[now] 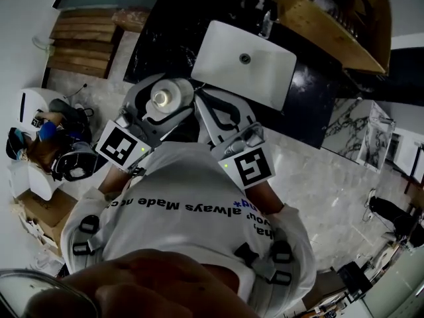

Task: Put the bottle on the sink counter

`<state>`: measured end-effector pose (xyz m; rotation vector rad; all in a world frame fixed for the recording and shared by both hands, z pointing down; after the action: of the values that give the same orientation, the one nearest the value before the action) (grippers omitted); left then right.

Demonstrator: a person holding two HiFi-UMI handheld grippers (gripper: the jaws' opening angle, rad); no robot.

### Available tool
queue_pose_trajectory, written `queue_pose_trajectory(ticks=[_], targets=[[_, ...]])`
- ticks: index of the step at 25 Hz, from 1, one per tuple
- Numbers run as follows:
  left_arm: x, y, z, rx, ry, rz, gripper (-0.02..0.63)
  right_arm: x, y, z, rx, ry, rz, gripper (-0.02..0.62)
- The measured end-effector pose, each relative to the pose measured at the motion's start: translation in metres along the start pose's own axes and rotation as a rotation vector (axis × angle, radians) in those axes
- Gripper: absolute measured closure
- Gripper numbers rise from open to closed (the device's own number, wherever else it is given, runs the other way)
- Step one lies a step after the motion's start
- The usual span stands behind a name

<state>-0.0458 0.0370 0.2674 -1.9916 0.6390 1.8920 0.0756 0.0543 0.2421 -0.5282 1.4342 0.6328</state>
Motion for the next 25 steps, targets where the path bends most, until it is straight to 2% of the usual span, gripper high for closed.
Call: queue_pose_trajectory(ticks=[13, 25], targets=[[0.004, 0.113, -0.005, -0.018, 0.008, 0.021, 0.272, -0.010, -0.035, -0.114, -0.010, 0.017, 0.003, 0.589], [0.002, 0.155, -0.013, -0.009, 0.005, 0.029, 0.272, -0.021, -0.053, -0.153, 0.002, 0.021, 0.000, 0.589]])
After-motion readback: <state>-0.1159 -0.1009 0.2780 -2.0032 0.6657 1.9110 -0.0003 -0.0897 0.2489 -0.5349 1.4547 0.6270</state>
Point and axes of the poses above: the fingertips, and each gripper's own axes: z backward along the fingers, y to its left, x out of its top, the point moved 6 cm from there along z, backward along the fingers, and after that the axes turned 8 degrees about -y, right-handed, at the moved point
